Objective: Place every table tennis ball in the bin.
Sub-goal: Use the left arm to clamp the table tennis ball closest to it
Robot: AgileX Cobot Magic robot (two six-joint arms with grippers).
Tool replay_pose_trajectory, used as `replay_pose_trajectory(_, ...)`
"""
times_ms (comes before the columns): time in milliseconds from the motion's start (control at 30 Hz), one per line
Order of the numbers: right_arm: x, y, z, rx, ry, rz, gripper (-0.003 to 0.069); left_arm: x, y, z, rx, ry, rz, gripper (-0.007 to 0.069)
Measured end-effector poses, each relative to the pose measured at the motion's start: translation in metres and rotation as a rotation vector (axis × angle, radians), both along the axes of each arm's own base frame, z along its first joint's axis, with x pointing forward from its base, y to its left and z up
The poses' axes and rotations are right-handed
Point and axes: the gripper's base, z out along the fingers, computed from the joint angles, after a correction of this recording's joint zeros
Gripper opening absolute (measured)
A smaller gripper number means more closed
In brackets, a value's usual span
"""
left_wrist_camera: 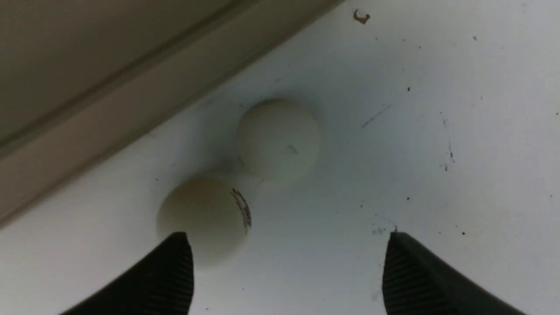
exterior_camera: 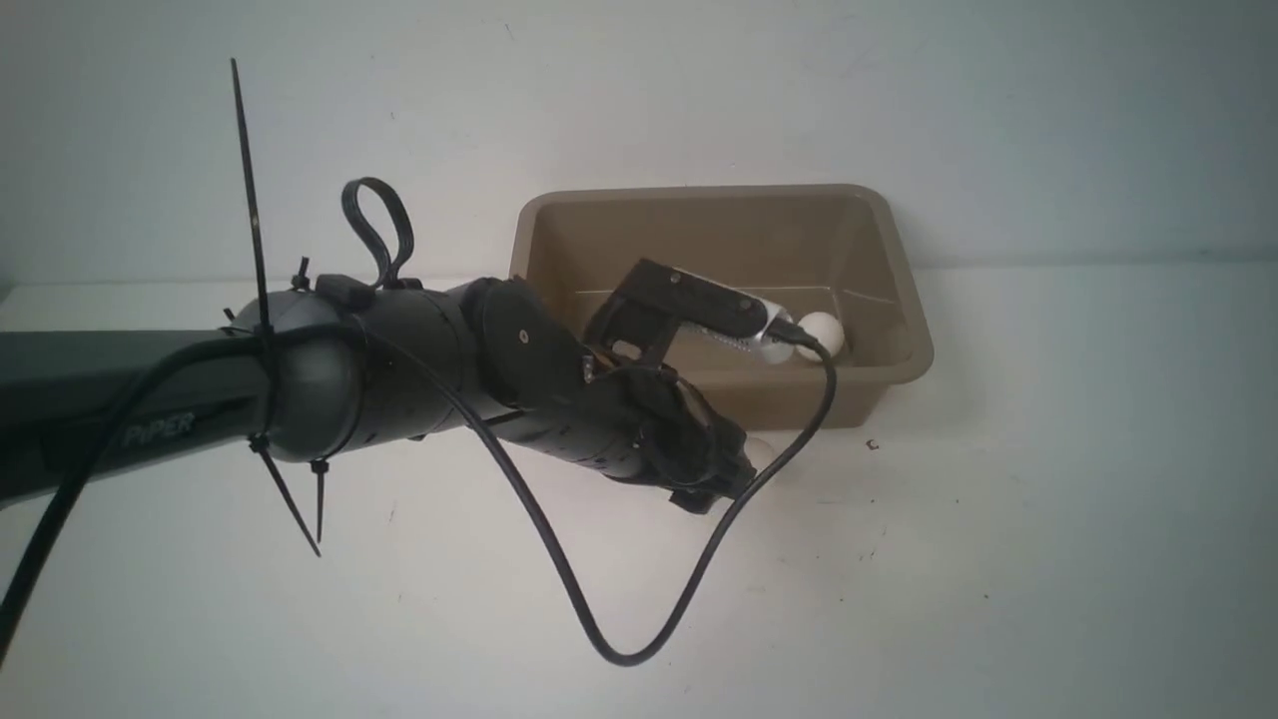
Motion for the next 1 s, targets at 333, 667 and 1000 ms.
replay_pose_trajectory(333,0.0,0.0,0.0,0.0,0.0,0.0,0.0421,0.012,-0.001,-0.033,0.032,-0.003,0.059,0.0521)
replay_pose_trajectory(667,0.0,0.0,0.0,0.0,0.0,0.0,0.0421,0.02,-0.001,-0.041,0.038,-0.057,0.1,0.0521)
replay_pose_trajectory(1000,0.0,0.0,0.0,0.0,0.0,0.0,0.0421,0.022,0.0,-0.054,0.054,-0.053,0.112,0.0521)
